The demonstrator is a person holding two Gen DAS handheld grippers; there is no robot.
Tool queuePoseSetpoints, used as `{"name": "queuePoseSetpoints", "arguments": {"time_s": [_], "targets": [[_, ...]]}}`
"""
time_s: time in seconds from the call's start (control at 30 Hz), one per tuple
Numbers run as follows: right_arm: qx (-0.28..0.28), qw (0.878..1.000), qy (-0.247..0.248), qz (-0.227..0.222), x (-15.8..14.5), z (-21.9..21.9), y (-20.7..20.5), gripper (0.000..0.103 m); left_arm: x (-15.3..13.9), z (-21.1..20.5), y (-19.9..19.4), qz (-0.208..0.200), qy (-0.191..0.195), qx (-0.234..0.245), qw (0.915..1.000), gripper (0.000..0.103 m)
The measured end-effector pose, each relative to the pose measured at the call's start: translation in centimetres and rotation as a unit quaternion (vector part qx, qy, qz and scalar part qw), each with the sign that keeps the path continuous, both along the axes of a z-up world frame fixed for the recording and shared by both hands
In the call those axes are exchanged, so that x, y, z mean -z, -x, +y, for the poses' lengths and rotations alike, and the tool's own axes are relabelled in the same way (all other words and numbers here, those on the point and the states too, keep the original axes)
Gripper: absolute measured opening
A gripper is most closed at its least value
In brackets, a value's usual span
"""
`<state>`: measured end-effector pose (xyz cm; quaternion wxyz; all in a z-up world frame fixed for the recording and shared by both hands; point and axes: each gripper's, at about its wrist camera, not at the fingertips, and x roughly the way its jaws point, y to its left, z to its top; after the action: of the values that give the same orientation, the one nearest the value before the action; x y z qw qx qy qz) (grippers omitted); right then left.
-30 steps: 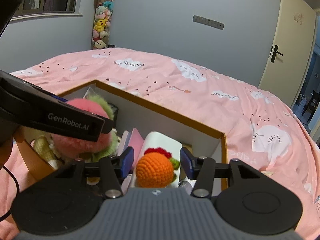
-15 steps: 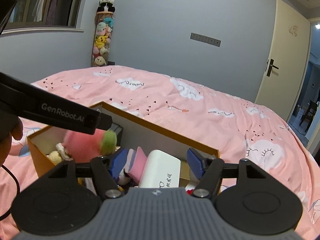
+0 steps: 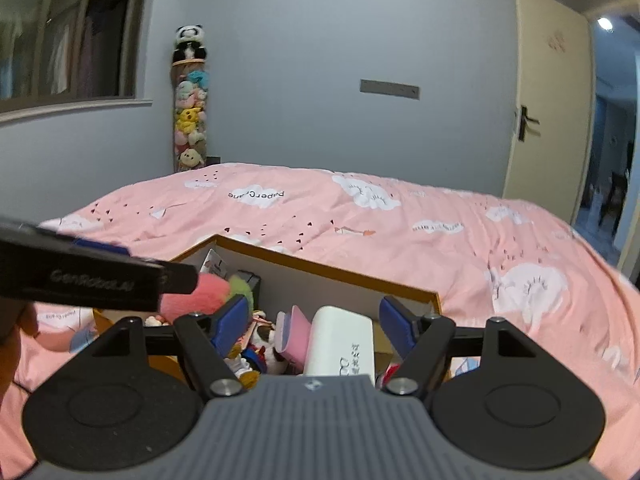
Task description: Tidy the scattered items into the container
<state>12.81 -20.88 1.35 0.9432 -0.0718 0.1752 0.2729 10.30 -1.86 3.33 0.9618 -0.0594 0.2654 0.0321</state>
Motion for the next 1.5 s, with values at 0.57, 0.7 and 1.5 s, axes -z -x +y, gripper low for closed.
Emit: {"name": "queuePoseSetpoints", "arguments": {"time_s": [0.57,0.7,1.5], "targets": [[0.045,0.997,-0.018,0.062,3.4,-0.1,-0.9,0.075,3.2,1.6,0.0,0.032,0.008,-0.069,0.9971,0.086],[0.047,0.996,-0.019,0.068,3.9,-0.3,-0.7,0.075,3.3,0.7,0.0,0.038,-0.018,-0.066,0.9969,0.087],[0.064,0.992,-0.05,0.101,5.1,-2.0,-1.2,0.077,3.8,-2.9,-0.5,0.058,-0.075,-0.018,0.9953,0.087]]}}
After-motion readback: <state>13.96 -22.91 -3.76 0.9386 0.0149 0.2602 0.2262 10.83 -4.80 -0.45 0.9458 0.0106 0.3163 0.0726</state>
